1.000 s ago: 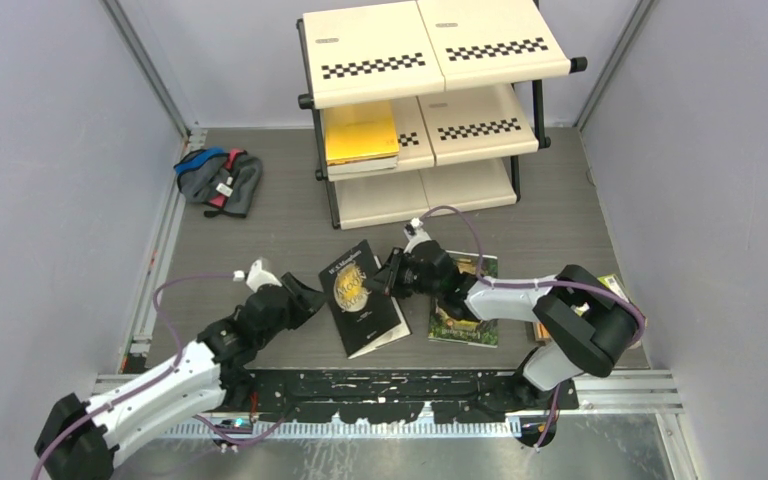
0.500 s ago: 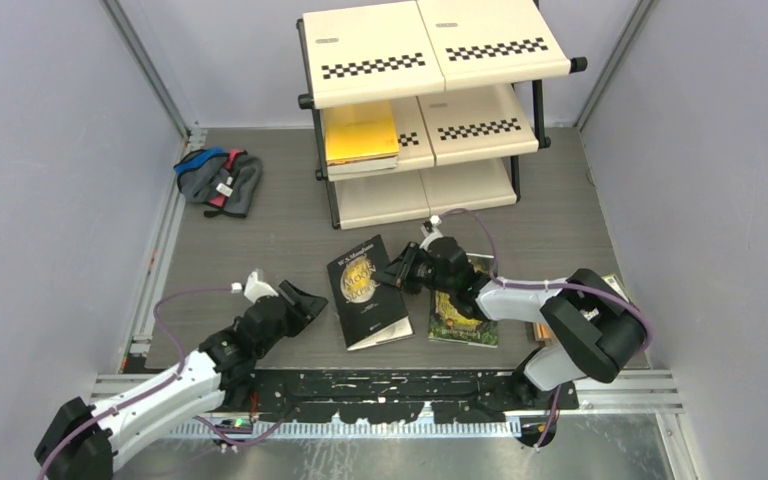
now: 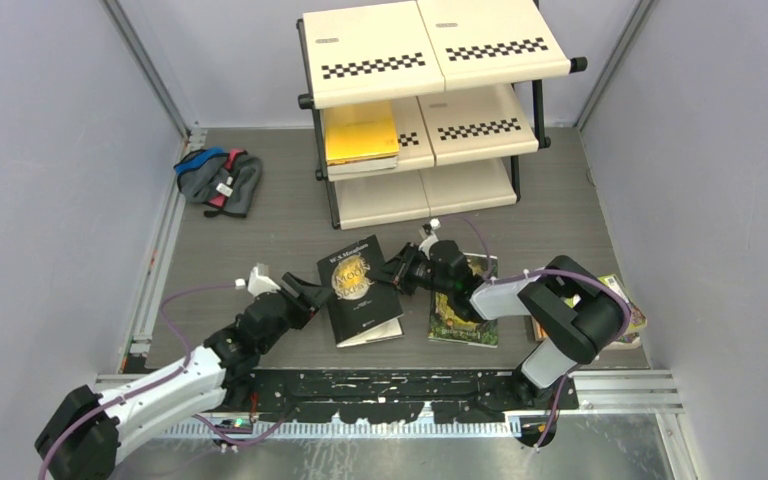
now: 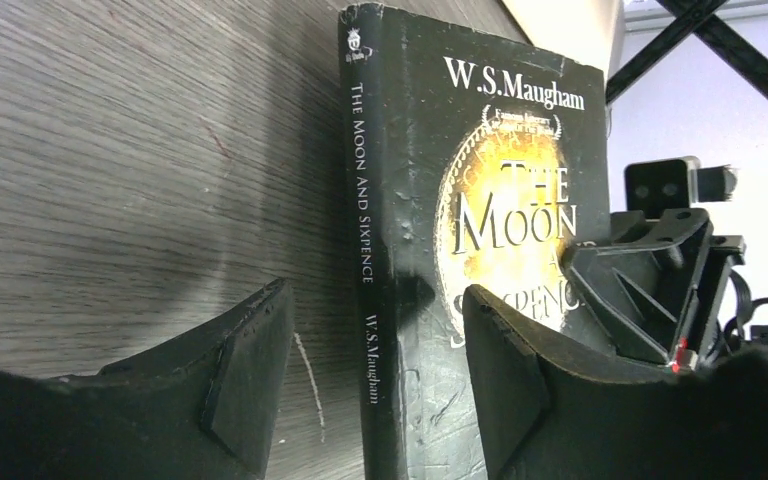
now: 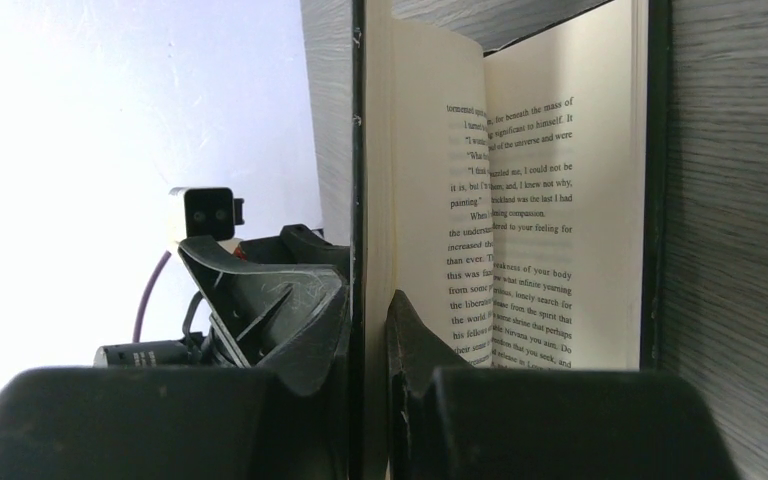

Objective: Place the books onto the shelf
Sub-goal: Pick up the book from the center of the board.

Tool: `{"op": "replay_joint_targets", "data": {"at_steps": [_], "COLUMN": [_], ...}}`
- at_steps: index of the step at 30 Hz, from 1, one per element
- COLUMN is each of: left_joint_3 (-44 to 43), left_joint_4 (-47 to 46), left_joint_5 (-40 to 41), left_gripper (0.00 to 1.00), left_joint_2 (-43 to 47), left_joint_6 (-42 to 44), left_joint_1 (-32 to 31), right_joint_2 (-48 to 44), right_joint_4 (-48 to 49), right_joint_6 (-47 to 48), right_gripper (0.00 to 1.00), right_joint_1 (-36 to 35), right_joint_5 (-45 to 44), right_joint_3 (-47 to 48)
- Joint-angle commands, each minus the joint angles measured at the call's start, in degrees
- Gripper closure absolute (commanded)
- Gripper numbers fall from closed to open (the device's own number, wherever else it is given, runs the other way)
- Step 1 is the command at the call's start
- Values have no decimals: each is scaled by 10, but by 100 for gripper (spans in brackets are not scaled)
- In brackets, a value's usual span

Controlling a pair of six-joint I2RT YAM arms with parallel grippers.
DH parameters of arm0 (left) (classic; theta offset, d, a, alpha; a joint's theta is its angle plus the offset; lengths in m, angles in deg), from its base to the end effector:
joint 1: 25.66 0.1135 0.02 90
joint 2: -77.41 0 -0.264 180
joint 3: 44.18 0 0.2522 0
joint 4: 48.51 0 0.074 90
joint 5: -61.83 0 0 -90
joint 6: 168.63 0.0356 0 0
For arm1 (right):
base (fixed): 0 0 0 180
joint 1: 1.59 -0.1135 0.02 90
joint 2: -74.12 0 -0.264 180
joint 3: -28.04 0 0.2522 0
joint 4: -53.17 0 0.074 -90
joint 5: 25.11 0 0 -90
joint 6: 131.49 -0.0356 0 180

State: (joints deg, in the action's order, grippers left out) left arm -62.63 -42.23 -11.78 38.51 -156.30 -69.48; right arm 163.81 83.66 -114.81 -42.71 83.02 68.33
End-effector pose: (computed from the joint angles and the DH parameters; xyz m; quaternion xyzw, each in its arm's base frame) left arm 0.1133 -0.0948 0.1425 -0.3169 0.7844 -0.3936 0.3596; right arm 0.2072 0.1956 0.1511 0.1348 0.7974 0.5521 0.2030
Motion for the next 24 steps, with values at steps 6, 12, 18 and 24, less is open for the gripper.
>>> {"op": "replay_joint_targets", "data": {"at_steps": [6,12,18,24], "left_joint_3": [-14,-10,-10,-10], "left_joint_4": [-70,-108,-137,-150], "left_joint_5": [-6,-10,-23,-54], "left_gripper": [36,37,44,67], "left_joint_2": [-8,-19,-11,6], "left_joint_6": [-19,-26,-20,1], "left_joint_1": [-1,-1,-1,-1], "right_joint_2": [37,62,71,48], "right_joint_4": [193,235,240,196], "right_joint_6": [-94,-116,-115,-88], "right_gripper": [99,99,99,99], "right_joint_1": [0,-5,-15,-15], "right_joint_5": [46,50,46,38], "right_joint_3": [3,0,5,12]}}
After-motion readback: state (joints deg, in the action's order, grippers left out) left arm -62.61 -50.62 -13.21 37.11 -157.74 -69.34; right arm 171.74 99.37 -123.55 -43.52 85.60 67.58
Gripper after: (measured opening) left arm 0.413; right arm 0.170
